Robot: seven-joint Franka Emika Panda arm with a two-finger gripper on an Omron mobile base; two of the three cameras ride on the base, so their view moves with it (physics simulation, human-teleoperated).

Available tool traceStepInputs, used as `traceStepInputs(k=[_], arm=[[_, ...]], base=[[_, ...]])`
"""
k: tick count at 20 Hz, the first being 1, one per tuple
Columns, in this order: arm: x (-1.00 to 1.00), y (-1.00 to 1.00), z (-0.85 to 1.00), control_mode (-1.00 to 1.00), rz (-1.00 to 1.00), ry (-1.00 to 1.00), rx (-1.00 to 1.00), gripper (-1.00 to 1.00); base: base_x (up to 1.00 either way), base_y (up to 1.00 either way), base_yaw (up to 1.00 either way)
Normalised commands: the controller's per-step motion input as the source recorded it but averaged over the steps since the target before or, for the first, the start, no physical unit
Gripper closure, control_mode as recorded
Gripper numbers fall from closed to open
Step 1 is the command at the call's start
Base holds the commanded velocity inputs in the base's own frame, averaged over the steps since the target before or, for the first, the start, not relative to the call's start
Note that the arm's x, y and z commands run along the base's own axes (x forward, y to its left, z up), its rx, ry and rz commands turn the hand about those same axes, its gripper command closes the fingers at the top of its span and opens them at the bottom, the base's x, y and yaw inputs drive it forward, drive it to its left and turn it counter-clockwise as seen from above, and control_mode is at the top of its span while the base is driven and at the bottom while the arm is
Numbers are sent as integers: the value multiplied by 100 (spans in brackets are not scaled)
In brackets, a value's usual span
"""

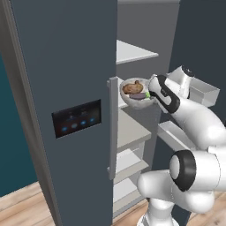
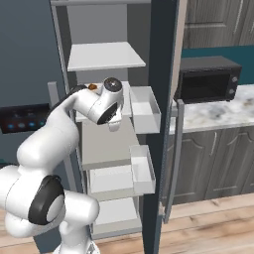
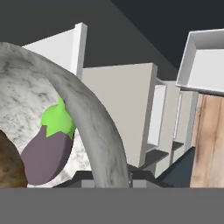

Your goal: Pick the chicken drumstick and eggplant from their plates and place them in the bowl. Then put the bowl in the fridge.

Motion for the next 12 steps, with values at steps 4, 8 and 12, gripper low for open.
traceStepInputs(k=[4, 8, 12], arm=[[33, 15, 0, -100, 0, -9, 0, 100], [39, 26, 0, -100, 0, -6, 0, 100], [42, 24, 0, -100, 0, 0, 0, 100]], base=[[0, 0, 0], [0, 0, 0], [0, 0, 0]])
